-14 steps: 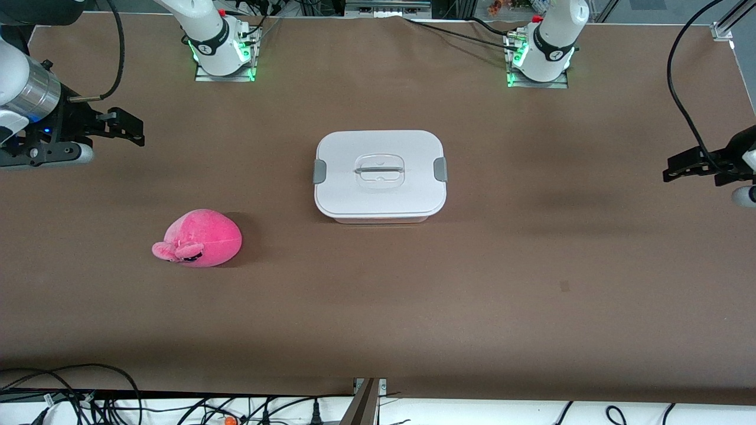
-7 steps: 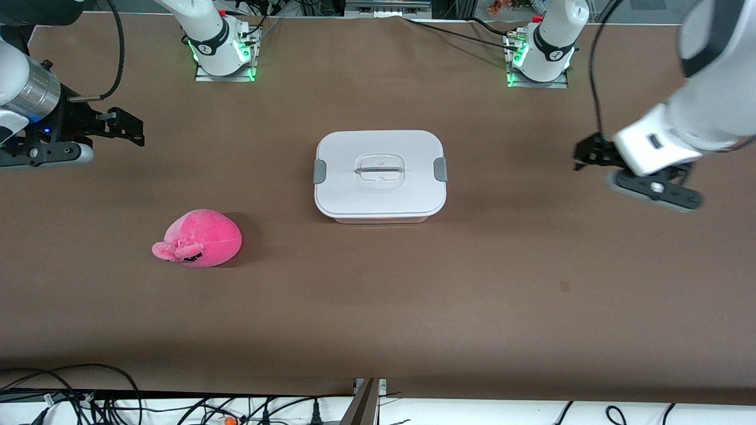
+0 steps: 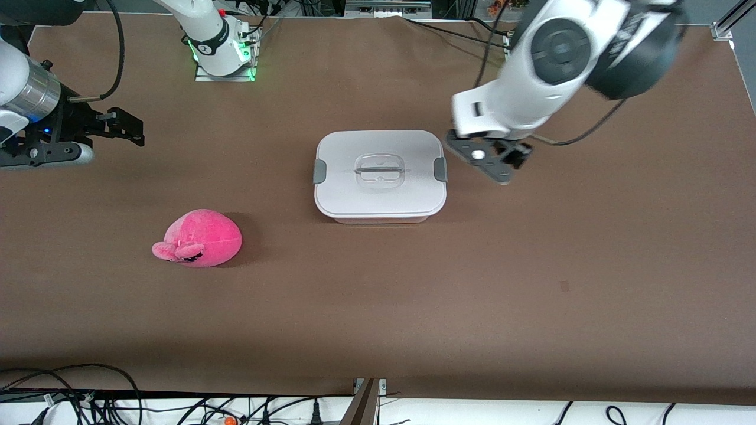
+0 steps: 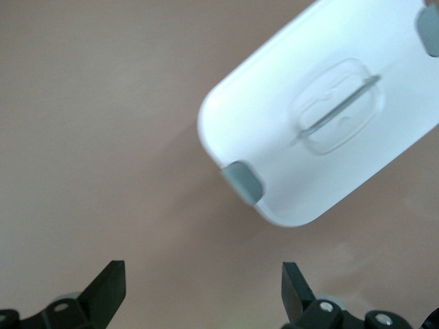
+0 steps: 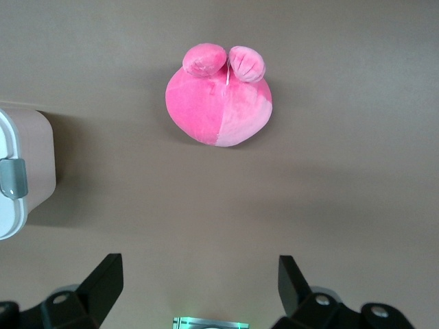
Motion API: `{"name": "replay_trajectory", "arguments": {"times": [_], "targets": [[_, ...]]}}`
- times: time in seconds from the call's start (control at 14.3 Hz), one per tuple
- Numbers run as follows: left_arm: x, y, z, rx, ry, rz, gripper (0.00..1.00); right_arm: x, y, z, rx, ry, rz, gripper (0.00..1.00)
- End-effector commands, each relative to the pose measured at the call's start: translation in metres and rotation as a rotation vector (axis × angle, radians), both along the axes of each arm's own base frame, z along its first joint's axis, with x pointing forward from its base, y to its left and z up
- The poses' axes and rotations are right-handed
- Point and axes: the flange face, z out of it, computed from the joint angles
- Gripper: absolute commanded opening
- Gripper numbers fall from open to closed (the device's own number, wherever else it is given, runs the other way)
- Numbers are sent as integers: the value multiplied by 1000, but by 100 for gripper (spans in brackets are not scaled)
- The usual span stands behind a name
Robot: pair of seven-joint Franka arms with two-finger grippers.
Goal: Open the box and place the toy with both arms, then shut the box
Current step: 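Move the left gripper over the white lid's handle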
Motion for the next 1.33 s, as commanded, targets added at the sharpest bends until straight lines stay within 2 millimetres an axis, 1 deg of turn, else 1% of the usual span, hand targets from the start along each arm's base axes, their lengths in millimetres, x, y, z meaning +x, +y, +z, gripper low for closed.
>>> {"name": "replay_trajectory", "arguments": {"times": [0.0, 0.14, 0.21, 0.28, 0.35, 0.42, 0.49, 0.63, 0.77, 0.91, 1.05, 1.19, 1.26], "targets": [[-9, -54, -26, -30, -15, -73, 100, 1, 0, 5, -1, 3, 11, 100], [-34, -103, -47, -30, -60, -155, 100, 1, 0, 5, -1, 3, 11, 100], [-39, -117, -61, -15, -85, -185, 100, 1, 0, 5, 0, 1, 11, 100], [-47, -133, -70, -2, -114, -222, 100, 1, 0, 5, 1, 2, 11, 100], [-51, -141, -75, 9, -140, -255, 100, 1, 0, 5, 1, 2, 10, 100], [-53, -147, -82, 13, -153, -303, 100, 1, 0, 5, 1, 2, 10, 100], [-55, -150, -85, 11, -156, -360, 100, 1, 0, 5, 1, 2, 10, 100], [-52, -150, -91, 28, -177, -476, 100, 1, 0, 5, 1, 0, 10, 100], [-47, -153, -111, 28, -191, -574, 100, 1, 0, 5, 1, 0, 10, 100], [-46, -154, -130, 3, -221, -605, 100, 2, 0, 4, 1, 1, 10, 100], [-46, -154, -141, 17, -263, -643, 100, 2, 0, 4, 1, 3, 10, 100], [-49, -153, -152, 19, -258, -649, 100, 2, 0, 4, 1, 1, 10, 100], [-54, -156, -153, 21, -254, -659, 100, 2, 0, 5, 1, 0, 10, 100]]}}
